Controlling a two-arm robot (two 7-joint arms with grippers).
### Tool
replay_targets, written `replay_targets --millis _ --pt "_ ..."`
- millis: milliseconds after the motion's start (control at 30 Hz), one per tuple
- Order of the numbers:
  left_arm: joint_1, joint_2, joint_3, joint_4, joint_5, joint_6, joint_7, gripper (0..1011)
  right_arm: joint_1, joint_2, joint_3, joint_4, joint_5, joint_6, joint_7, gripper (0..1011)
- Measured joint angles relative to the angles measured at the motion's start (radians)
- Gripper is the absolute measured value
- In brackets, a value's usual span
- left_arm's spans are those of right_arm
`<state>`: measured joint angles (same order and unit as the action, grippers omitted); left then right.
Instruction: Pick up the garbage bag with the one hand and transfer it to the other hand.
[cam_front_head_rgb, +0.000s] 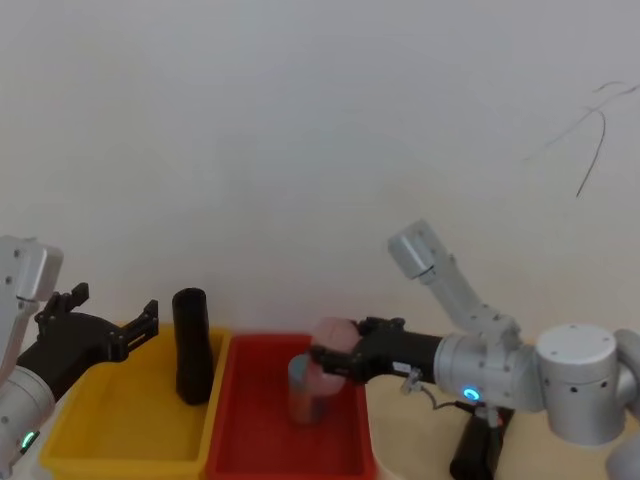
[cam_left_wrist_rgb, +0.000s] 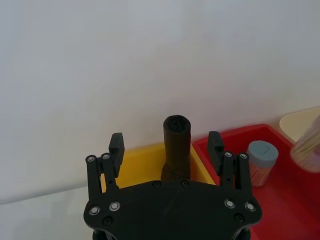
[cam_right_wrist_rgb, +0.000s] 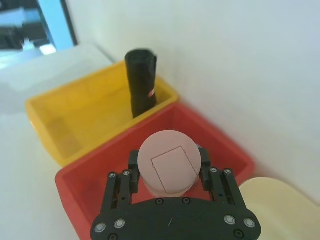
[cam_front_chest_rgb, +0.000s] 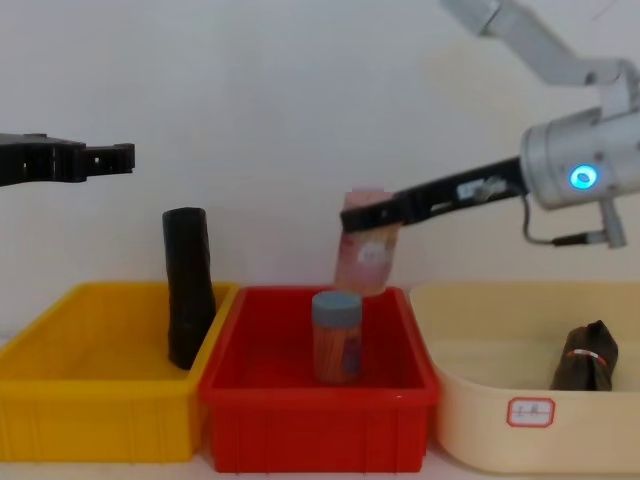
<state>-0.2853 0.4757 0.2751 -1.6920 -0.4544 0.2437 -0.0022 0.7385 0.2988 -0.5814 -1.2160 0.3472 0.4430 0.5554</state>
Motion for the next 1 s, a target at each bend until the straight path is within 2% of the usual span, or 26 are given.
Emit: replay_targets --millis 167,600,800,1000 --pt "0.000 0.000 0.000 0.000 0.000 0.000 0.000 1000 -0.025 0.032 0.042 -0.077 0.022 0.015 -0.027 664" --pt "0.000 0.000 0.000 0.000 0.000 0.000 0.000 1000 -0.096 0.108 0.136 -0.216 0.058 0.058 -0.109 664" --pt "0.000 0.000 0.000 0.000 0.000 0.000 0.000 1000 -0.125 0.128 0.148 -0.225 0.062 0.071 -0.136 664" --pt "0.000 0.000 0.000 0.000 0.000 0.000 0.000 1000 -0.134 0.129 0.144 -0.187 0.057 0.073 -0.149 664"
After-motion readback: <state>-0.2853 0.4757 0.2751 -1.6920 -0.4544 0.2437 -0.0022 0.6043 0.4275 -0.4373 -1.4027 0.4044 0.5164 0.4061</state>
